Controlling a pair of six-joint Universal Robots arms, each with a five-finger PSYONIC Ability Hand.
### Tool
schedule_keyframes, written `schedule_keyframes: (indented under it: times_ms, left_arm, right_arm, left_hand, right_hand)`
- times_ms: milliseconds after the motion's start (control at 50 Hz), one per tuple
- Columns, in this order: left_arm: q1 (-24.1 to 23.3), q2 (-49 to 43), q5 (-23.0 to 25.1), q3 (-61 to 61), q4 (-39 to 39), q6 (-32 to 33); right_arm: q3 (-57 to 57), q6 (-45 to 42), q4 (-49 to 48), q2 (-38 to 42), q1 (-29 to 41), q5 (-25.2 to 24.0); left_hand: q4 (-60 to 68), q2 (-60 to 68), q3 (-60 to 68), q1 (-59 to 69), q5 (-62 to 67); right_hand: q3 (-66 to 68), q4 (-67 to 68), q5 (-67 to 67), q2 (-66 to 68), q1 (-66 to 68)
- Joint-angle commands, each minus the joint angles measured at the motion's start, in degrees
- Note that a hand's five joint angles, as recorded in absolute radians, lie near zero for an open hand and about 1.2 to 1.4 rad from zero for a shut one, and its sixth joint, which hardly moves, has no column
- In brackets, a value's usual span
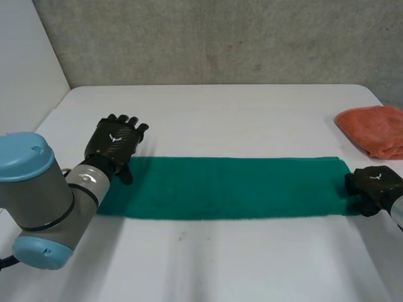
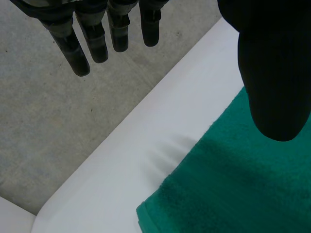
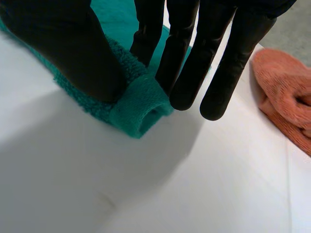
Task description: Fold the laundry.
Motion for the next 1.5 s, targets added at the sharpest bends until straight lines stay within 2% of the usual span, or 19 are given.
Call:
schedule_keyframes:
  times_ms: [20, 180, 280, 360, 540, 680, 760, 780, 820, 840, 900, 1020, 1080, 1200, 1280, 1300, 1320, 1400, 1500]
  left_arm:
    - [0.02, 0.54, -0.07, -0.32, -0.01, 0.01]
    - [0.02, 1.68, -0.25, -0.32, -0.1, -0.16]
    - [-0.07, 2.38, -0.25, -0.32, -0.1, -0.43]
    - [0.02, 3.35, -0.42, -0.4, -0.1, -0.6]
    - [0.37, 5.63, -0.69, -0.76, -0.19, -0.95]
    - [0.11, 5.9, -0.6, -1.72, -0.19, -1.13]
    - [-0.16, 5.46, -0.51, -1.81, -0.19, -1.13]
    - [-0.16, 5.37, -0.51, -1.81, -0.19, -1.04]
    - [-0.6, 5.11, -0.42, -1.72, -0.1, -1.04]
    - [-0.77, 5.11, -0.42, -1.64, -0.1, -1.04]
    - [-2.09, 5.11, -0.51, -0.93, -0.1, -1.04]
    - [-6.47, 5.11, -0.33, 0.73, -0.01, -1.22]
    - [-8.94, 4.67, -0.33, 1.61, -0.01, -1.39]
    - [-13.69, 0.11, -0.6, 4.16, -0.1, -1.57]
    - [-14.57, -2.09, -0.69, 4.69, -0.1, -1.39]
    - [-14.66, -2.27, -0.69, 4.69, -0.1, -1.39]
    - [-14.66, -2.27, -0.69, 4.69, -0.19, -1.39]
    - [-14.66, -2.19, -0.69, 4.43, -0.54, -1.39]
    - [-14.14, -0.26, -1.3, 4.17, -1.42, -1.57]
  right_arm:
    - [-1.17, -2.94, -0.23, -1.19, -5.42, 3.49]
    - [-2.84, -16.56, -0.14, -4.88, -14.73, 6.13]
    - [-3.9, -18.24, -0.41, -7.86, -13.61, 5.87]
    - [-4.6, -13.17, -3.12, -14.36, 0.85, 4.82]
    - [-5.04, -7.52, -11.21, -14.2, 27.68, -2.12]
    - [-8.55, -8.57, -12.54, -3.94, 46.92, -5.29]
    - [-11.19, -8.22, -11.48, 2.21, 51.52, -4.5]
    - [-11.28, -8.13, -11.39, 3.19, 51.53, -4.33]
    - [-11.55, -7.78, -10.78, 4.6, 51.44, -3.8]
    - [-11.2, -7.08, -10.26, 4.61, 51.27, -3.1]
    - [-11.11, -4.8, -9.72, 3.56, 50.3, -0.82]
    - [-8.13, 8.82, -5.6, -4.43, 38.8, 7.71]
    - [-5.15, 13.91, -1.92, -6.63, 34.15, 6.67]
    - [1.8, 13.93, 1.35, -6.9, 25.62, 3.24]
    - [5.24, 10.16, 1.09, -5.68, 19.2, 2.0]
    - [5.59, 8.24, 1.17, -5.06, 17.18, 2.61]
    - [5.68, 7.17, 1.26, -4.97, 16.38, 2.7]
    - [5.24, 2.69, 0.39, -5.14, 14.7, 5.51]
    - [1.73, 1.71, 0.3, -6.29, 17.77, 9.91]
  left_hand:
    - [-1.61, -1.69, -2.09, -1.06, -2.67]
    - [-1.61, -1.69, -2.09, -1.06, -2.67]
    - [-1.57, -1.64, -2.04, -1.01, -2.62]
    - [-1.57, -1.64, -2.04, -1.01, -2.62]
    - [-1.4, -1.47, -1.88, -0.84, -2.45]
    - [-1.4, -1.47, -1.88, -0.84, -2.45]
    - [-1.61, -1.69, -2.09, -1.06, -2.67]
    - [-1.61, -1.69, -2.09, -1.06, -2.67]
    - [-1.61, -1.69, -2.09, -1.06, -2.67]
    - [-1.61, -1.69, -2.09, -1.06, -2.67]
    - [-1.61, -1.69, -2.09, -1.06, -2.67]
    - [-1.61, -1.69, -2.09, -1.06, -2.67]
    - [-1.61, -1.69, -2.09, -1.06, -2.67]
    - [-1.61, -1.69, -2.09, -1.06, -2.67]
    - [-1.61, -1.69, -2.09, -1.06, -2.67]
    - [-1.61, -1.69, -2.09, -1.06, -2.67]
    - [-1.61, -1.69, -2.09, -1.06, -2.67]
    - [-1.61, -1.69, -2.09, -1.06, -2.67]
    - [-1.4, -1.47, -1.88, -0.84, -2.45]
  right_hand:
    - [12.35, 11.97, 14.03, 12.85, 24.15]
    - [12.35, 11.97, 14.03, 12.85, 24.15]
    - [12.35, 11.97, 14.03, 12.85, 24.15]
    - [12.35, 11.97, 14.03, 12.85, 24.15]
    - [12.35, 11.97, 14.03, 12.85, 24.15]
    - [12.35, 11.97, 14.03, 12.85, 24.15]
    - [12.35, 11.97, 14.03, 12.85, 24.15]
    - [8.92, 8.53, 10.59, 9.41, 20.71]
    - [-22.73, -23.12, -21.06, -22.24, -10.94]
    - [-57.65, -58.03, -55.97, -57.15, -45.85]
    - [-57.65, -58.03, -55.97, -57.15, -45.85]
    - [-57.65, -58.03, -55.97, -57.15, -45.85]
    - [-57.65, -58.03, -55.97, -57.15, -45.85]
    - [-57.65, -58.03, -55.97, -57.15, -45.85]
    - [-25.36, -25.74, -23.68, -24.86, -13.56]
    - [1.54, 1.16, 3.22, 2.04, 13.34]
    - [12.25, 11.86, 13.92, 12.74, 24.04]
    - [12.35, 11.97, 14.03, 12.85, 24.15]
    - [12.35, 11.97, 14.03, 12.85, 24.15]
